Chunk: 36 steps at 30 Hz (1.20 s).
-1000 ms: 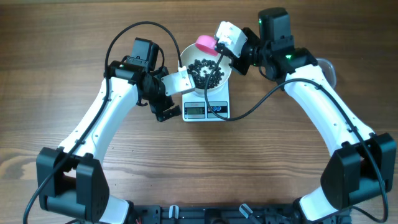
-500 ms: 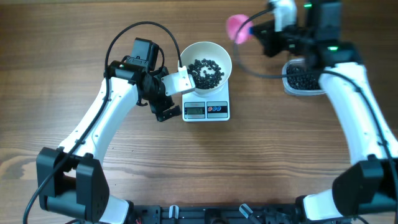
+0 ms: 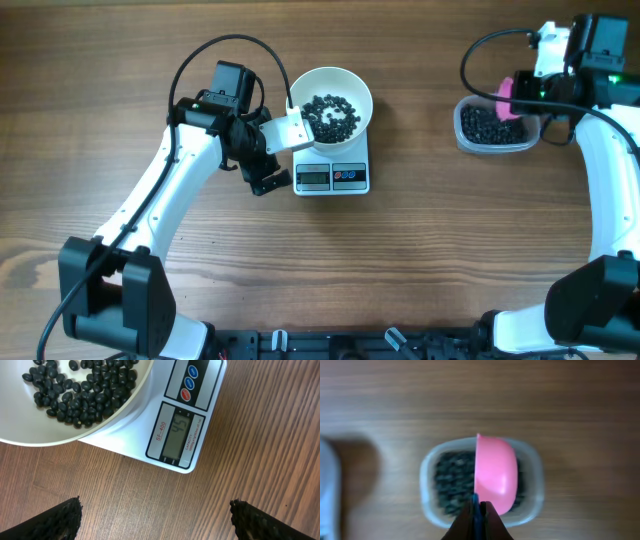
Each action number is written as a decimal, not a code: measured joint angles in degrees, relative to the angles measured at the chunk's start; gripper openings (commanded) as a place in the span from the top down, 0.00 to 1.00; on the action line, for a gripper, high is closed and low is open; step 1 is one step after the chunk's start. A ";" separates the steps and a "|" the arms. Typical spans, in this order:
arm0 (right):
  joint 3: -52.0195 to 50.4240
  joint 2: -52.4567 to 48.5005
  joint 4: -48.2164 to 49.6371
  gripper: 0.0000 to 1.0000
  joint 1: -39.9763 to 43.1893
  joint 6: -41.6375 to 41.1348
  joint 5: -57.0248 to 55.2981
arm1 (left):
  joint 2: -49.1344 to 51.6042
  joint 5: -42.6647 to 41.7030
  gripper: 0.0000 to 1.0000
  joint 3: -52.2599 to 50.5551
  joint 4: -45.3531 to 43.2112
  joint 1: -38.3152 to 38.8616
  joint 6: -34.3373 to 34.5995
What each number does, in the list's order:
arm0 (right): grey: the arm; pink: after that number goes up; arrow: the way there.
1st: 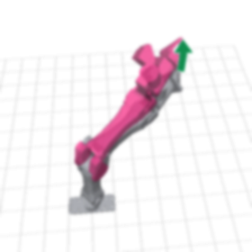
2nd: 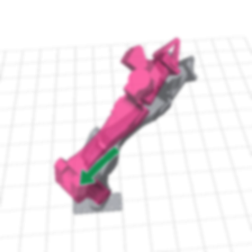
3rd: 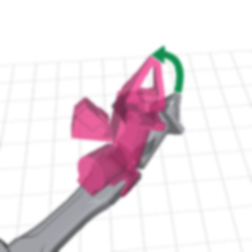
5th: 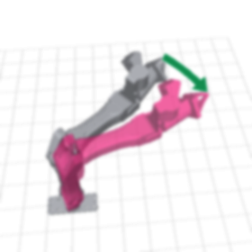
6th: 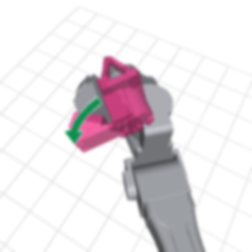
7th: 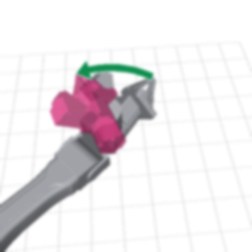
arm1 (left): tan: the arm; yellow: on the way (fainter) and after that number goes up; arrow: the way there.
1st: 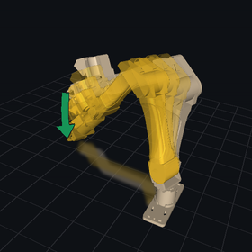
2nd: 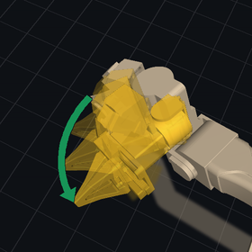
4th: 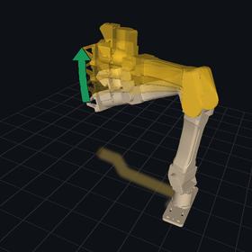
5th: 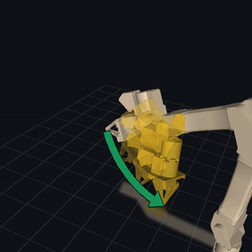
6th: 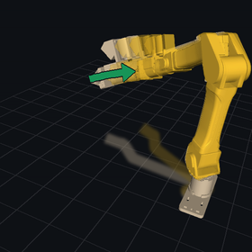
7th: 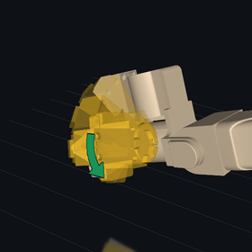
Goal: Scoop item into bowl and weigh 150g on scale
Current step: 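Move the empty scoop back right into the bean tub, then scoop more black beans from the tub with the right gripper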
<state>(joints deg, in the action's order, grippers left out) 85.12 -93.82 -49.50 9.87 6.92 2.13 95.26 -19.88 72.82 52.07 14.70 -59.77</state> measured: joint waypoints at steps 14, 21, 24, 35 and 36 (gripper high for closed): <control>0.35 -11.21 0.11 0.96 -0.57 1.36 -7.43 | 0.00 0.00 0.00 0.00 0.00 0.00 0.00; 0.63 -13.79 -1.11 0.96 0.02 1.97 5.35 | 0.00 0.00 0.00 0.00 0.02 0.00 0.00; 0.63 -13.94 -1.29 0.96 0.59 2.14 7.15 | 0.00 0.00 0.00 0.00 0.00 0.00 0.00; 0.35 -15.17 -2.21 0.96 11.87 2.12 25.53 | 0.00 0.00 0.00 0.00 0.00 0.00 0.00; 0.20 -15.26 -2.23 0.96 13.07 2.12 26.77 | 0.00 0.00 0.00 0.00 0.00 0.00 0.00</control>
<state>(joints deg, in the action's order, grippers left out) 85.32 -109.08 -51.72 22.94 9.04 28.91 95.26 -19.88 72.82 52.07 14.70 -59.77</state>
